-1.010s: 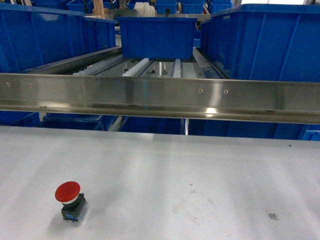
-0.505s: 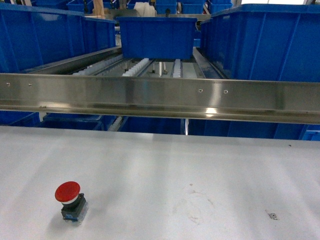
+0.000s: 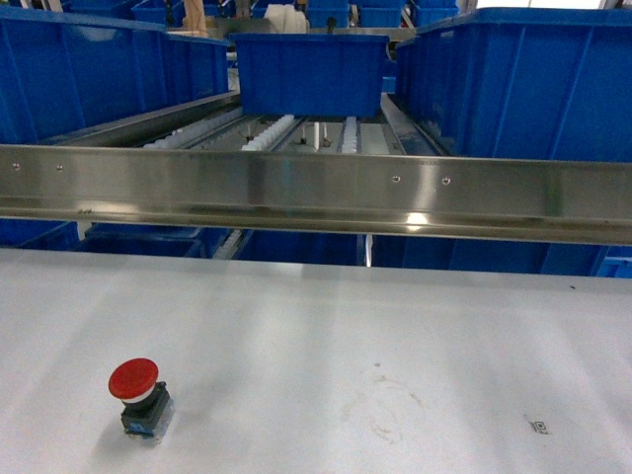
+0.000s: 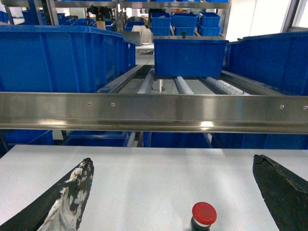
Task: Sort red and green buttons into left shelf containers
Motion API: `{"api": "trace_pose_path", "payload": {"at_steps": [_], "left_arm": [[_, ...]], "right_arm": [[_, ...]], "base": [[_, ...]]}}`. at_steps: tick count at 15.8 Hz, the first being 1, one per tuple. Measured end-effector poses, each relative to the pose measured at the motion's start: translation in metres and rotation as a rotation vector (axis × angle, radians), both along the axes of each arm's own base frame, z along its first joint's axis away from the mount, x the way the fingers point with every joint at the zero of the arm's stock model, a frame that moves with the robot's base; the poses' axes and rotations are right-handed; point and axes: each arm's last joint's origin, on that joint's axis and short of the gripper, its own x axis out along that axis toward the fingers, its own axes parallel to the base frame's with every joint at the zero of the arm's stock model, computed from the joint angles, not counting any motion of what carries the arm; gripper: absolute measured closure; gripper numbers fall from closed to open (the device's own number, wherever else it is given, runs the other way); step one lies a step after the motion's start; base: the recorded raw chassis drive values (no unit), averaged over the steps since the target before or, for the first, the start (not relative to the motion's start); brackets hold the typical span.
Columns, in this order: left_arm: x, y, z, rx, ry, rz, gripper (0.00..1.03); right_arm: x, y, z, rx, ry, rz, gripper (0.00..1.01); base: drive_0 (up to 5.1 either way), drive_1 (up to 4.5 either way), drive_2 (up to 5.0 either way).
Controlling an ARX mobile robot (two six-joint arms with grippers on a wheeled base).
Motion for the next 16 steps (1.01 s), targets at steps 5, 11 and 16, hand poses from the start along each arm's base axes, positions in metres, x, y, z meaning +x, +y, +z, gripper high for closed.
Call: {"api": "trace_pose_path", "payload": {"at_steps": [5,11,16], "left_arm": [[0.009,0.004,0.007,0.025,-0.057,-0.010,0.05],[0.116,-0.018,0.028,0.055,-0.009,-0.181,0.05],[0.186,-0.058,0.008,0.126,0.352,-0.205,0.05]], "right_arm": [[0.021,-0.004,0.009,-0.012,-0.064,0.010,0.03],[0.118,-0.030,-0.002,-0.042,0.123,0.007,0.03],[0.193,-0.045,-0.033,-0.071,0.552,0.048,0.03]], "base": [[0.0,0.00,0.0],[0.0,0.00,0.0],[0.0,0.00,0.0]]}}
